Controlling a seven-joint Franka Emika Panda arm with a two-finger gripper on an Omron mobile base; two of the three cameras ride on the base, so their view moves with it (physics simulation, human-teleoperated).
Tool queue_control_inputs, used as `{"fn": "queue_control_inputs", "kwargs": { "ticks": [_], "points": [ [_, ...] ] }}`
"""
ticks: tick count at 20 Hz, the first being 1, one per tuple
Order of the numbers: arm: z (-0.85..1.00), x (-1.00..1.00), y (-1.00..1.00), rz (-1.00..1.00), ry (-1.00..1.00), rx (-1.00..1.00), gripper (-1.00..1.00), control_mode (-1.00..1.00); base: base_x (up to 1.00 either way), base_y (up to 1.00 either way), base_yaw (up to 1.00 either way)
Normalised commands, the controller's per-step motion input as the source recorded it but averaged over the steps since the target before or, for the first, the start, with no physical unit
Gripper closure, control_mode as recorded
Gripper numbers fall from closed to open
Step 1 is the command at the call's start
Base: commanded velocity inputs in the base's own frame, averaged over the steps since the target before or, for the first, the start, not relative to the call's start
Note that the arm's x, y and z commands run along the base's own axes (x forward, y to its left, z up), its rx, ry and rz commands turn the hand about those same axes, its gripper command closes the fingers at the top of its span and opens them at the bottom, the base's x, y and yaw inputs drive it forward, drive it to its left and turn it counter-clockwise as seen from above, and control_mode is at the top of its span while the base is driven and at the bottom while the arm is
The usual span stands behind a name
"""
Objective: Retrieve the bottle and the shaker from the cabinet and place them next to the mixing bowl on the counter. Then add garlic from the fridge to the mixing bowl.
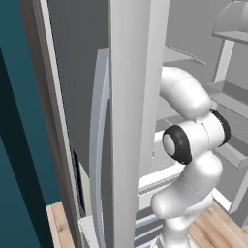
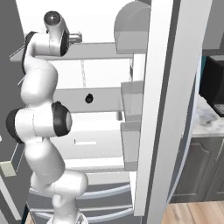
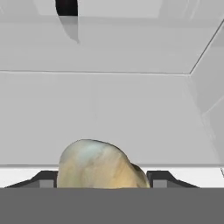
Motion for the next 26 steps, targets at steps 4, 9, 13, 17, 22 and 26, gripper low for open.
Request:
{"fn": "queue_control_inputs", "kwargs": {
  "ticks": [4,9,13,17,22,26],
  "points": [
    [-0.08,-1.0,-0.61,-0.06,-0.16,0.18,1.0,-1.0,0.0,0.0,0.0],
    [0.15,-1.0,-0.51,0.0,-0.09,0.23,1.0,-1.0,0.0,0.0,0.0],
    [0.43,-1.0,-0.34,0.0,-0.07,0.18,1.0,-1.0,0.0,0.0,0.0],
    [0.18,-1.0,-0.27,-0.02,0.01,0.04,1.0,-1.0,0.0,0.0,0.0],
    [0.02,-1.0,-0.15,-0.06,0.08,0.0,1.0,-1.0,0.0,0.0,0.0],
    [-0.16,-0.98,-0.19,-0.01,0.07,0.0,1.0,-1.0,0.0,0.0,0.0]
  ]
}}
